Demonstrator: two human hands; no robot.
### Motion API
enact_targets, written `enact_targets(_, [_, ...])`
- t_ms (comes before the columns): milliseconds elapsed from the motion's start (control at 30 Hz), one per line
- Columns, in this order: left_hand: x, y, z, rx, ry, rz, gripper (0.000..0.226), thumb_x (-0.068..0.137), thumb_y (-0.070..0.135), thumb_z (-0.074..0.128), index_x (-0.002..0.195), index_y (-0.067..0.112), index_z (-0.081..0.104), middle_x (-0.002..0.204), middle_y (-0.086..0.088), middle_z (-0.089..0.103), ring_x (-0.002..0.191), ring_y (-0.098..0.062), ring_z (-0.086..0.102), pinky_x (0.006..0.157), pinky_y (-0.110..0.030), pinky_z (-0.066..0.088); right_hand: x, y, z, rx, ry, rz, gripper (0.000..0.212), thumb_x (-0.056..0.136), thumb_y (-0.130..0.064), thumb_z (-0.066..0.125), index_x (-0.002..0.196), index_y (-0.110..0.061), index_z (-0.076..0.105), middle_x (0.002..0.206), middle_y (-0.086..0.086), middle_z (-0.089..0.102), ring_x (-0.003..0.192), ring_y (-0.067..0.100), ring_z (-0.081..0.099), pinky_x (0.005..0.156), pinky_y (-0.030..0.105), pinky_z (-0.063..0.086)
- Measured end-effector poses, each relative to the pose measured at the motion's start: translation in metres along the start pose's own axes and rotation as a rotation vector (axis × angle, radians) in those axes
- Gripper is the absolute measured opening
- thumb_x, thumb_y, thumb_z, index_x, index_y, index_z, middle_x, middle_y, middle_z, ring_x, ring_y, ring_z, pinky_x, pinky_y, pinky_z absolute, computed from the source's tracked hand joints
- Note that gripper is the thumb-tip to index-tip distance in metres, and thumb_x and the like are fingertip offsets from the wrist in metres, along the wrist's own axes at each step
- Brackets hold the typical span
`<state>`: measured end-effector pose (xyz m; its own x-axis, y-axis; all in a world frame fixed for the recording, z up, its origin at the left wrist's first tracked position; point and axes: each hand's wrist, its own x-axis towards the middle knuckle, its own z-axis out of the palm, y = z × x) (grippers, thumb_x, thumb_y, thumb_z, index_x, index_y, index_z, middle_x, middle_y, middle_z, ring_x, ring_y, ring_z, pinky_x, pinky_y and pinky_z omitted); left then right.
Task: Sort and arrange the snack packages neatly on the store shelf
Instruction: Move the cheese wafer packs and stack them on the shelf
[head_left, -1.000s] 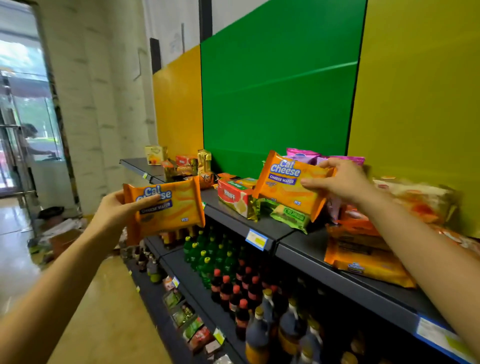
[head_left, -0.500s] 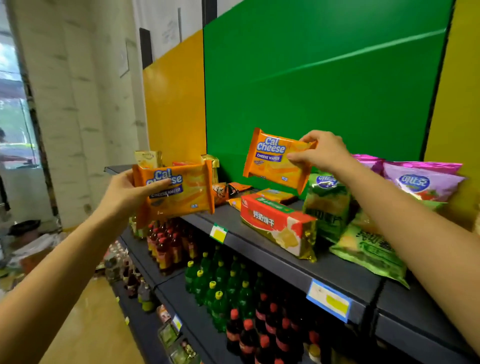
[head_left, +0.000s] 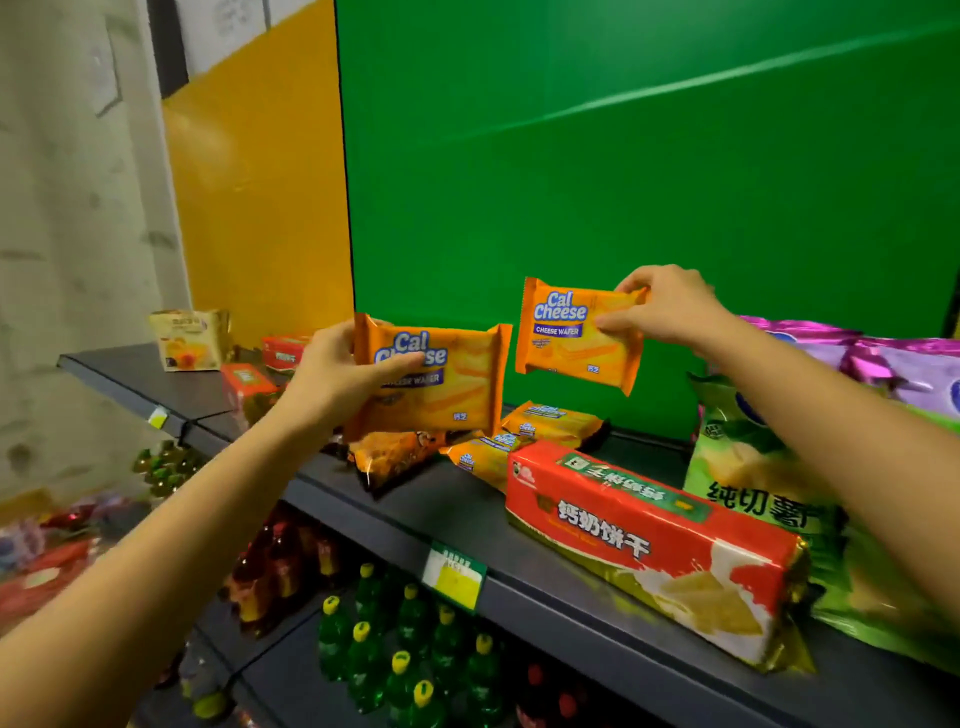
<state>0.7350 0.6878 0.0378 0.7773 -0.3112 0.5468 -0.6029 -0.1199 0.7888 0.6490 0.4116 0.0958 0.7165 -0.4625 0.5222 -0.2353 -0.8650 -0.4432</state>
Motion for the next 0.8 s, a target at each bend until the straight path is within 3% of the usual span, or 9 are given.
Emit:
enact_targets(133, [0.045, -0.028, 0.027, -0.054, -0.153, -0.009, 0.022, 0.076, 0.021, 0.073, 0.093, 0.013, 0.061, 0.086, -0.001, 0.068, 0.075, -0.014, 0.064, 0.059, -0.019, 0.055, 0.006, 0.005, 0.011, -0.027, 0.024, 0.065, 0.046, 0.071, -0.038, 0.074, 0.112, -0.019, 0.064, 0.116, 0.014, 0.064, 0.103, 0.028, 0.056, 0.076, 0.028, 0.036])
enact_targets(267, [0.089, -0.051, 0.048, -0.096, -0.357, -0.043, 0.022, 0.075, 0.019, 0.075, 0.090, 0.010, 0.062, 0.088, -0.007, 0.070, 0.076, -0.018, 0.065, 0.073, -0.035, 0.056, 0.013, 0.002, 0.019, -0.053, 0.069, 0.141, 0.046, 0.071, -0.039, 0.074, 0.111, -0.017, 0.064, 0.113, 0.014, 0.064, 0.105, 0.030, 0.056, 0.077, 0.030, 0.039])
enact_targets(400, [0.120, -0.074, 0.071, -0.106, -0.609, -0.112, 0.016, 0.075, 0.019, 0.075, 0.081, 0.014, 0.061, 0.080, -0.001, 0.069, 0.062, -0.008, 0.063, 0.059, -0.020, 0.053, 0.020, 0.000, 0.032, 0.006, 0.144, 0.289, 0.050, 0.070, -0.036, 0.077, 0.109, -0.012, 0.059, 0.102, 0.008, 0.057, 0.092, 0.022, 0.050, 0.073, 0.029, 0.037])
enact_targets(533, [0.135, -0.100, 0.092, -0.110, -0.784, -0.143, 0.020, 0.074, 0.020, 0.076, 0.081, 0.014, 0.059, 0.081, -0.004, 0.069, 0.065, -0.014, 0.064, 0.063, -0.026, 0.053, 0.023, 0.002, 0.052, 0.121, 0.167, 0.405, 0.031, 0.069, -0.030, 0.079, 0.079, -0.014, 0.054, 0.091, 0.010, 0.055, 0.084, 0.019, 0.048, 0.071, 0.029, 0.037])
enact_targets(633, [0.140, -0.112, 0.103, -0.112, -0.888, -0.167, 0.018, 0.075, 0.023, 0.075, 0.079, 0.016, 0.059, 0.080, -0.002, 0.071, 0.061, -0.009, 0.066, 0.060, -0.023, 0.056, 0.028, 0.007, 0.068, 0.175, 0.196, 0.470, 0.032, 0.069, -0.026, 0.079, 0.068, -0.013, 0.050, 0.084, 0.011, 0.054, 0.078, 0.019, 0.047, 0.070, 0.030, 0.036])
enact_targets(700, [0.145, -0.118, 0.108, -0.105, -0.961, -0.216, 0.022, 0.074, 0.025, 0.076, 0.085, 0.012, 0.063, 0.088, -0.008, 0.073, 0.072, -0.017, 0.069, 0.072, -0.031, 0.058, 0.032, 0.009, 0.077, 0.209, 0.181, 0.512, 0.035, 0.070, -0.024, 0.079, 0.061, -0.017, 0.045, 0.080, 0.010, 0.056, 0.074, 0.019, 0.049, 0.067, 0.030, 0.038])
enact_targets(800, [0.153, -0.121, 0.110, -0.049, -1.073, -0.273, 0.046, 0.069, 0.027, 0.080, 0.103, 0.001, 0.064, 0.106, -0.020, 0.070, 0.095, -0.034, 0.067, 0.090, -0.047, 0.053, 0.039, 0.012, 0.089, 0.222, 0.106, 0.589, 0.028, 0.071, -0.026, 0.077, 0.064, -0.014, 0.053, 0.070, 0.007, 0.056, 0.058, 0.015, 0.046, 0.054, 0.025, 0.037])
